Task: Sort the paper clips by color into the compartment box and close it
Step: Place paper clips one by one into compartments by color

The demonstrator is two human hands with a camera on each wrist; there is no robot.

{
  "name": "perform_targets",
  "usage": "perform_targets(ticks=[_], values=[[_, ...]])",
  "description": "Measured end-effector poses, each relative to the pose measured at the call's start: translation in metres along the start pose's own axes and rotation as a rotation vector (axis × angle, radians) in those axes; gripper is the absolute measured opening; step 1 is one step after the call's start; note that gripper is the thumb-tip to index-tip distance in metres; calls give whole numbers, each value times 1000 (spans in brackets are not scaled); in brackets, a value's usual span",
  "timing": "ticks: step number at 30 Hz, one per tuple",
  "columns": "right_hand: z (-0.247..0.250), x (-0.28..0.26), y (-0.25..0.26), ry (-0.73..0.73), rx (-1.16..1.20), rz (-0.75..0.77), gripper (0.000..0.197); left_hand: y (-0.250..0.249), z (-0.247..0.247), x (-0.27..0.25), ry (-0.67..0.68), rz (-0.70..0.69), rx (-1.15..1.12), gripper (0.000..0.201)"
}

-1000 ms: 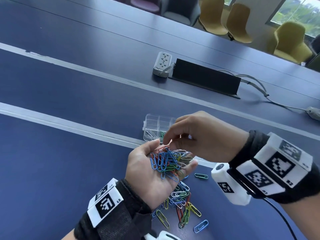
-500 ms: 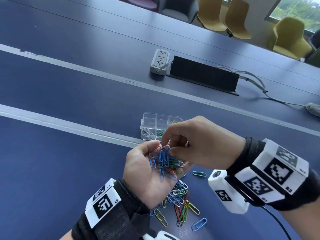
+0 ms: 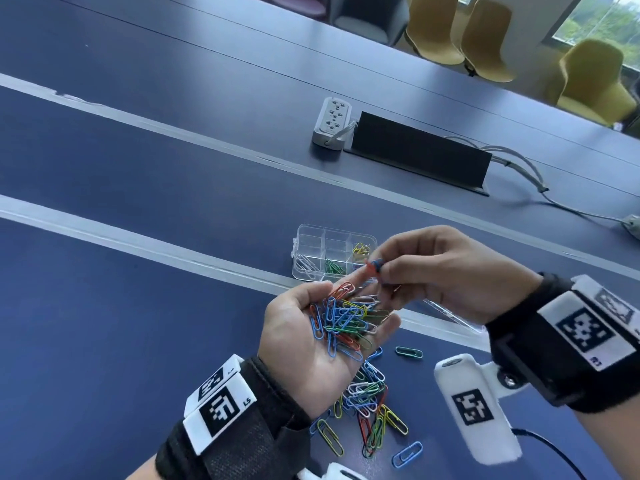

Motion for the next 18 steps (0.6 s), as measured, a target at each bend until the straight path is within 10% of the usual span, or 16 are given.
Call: perform_targets(ticks=[18], values=[[8, -5, -16, -44, -83, -32, 17, 4, -1, 0, 39, 5, 20, 54]])
Point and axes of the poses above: each hand's wrist, its own x-axis towards the middle knuckle, its own z-axis out of the back of the hand, y = z × x, the point moved 7 cm from there along x, towards the middle knuckle, and after that the axes turned 5 degrees about -y, right-handed, at the moved point
